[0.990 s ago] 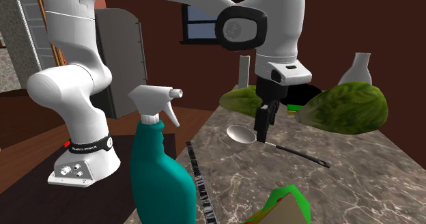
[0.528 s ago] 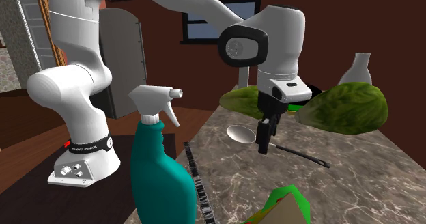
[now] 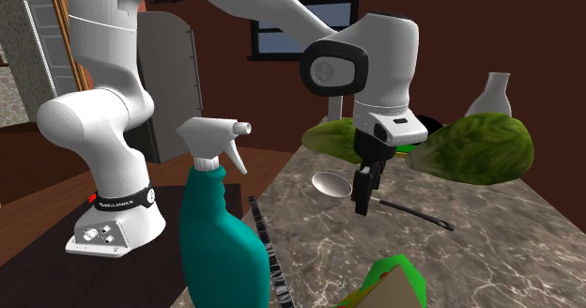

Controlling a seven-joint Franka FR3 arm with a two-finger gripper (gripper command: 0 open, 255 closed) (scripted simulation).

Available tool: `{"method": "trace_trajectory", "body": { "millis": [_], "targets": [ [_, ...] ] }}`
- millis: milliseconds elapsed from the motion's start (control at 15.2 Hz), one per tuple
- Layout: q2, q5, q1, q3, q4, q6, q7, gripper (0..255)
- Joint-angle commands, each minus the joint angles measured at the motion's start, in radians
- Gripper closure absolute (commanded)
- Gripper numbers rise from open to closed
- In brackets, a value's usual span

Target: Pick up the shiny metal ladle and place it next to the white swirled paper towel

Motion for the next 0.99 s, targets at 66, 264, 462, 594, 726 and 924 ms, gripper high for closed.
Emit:
{"method": "trace_trajectory", "body": {
  "millis": [66,264,462,594,726,924],
  "targets": [
    [0.000,0.000,0.000,0.000,0.000,0.000,0.000,255],
    [0.000,0.000,0.000,0.000,0.000,0.000,0.000,255],
    [0.000,0.000,0.000,0.000,0.000,0.000,0.000,255],
    [0.000,0.000,0.000,0.000,0.000,0.000,0.000,255],
    [-0.015,-0.006,0.001,-0.002,0.009,-0.023,0.006,255],
    [-0.035,-0.013,0.002,-0.004,0.024,-0.058,0.014,255]
  ]
}}
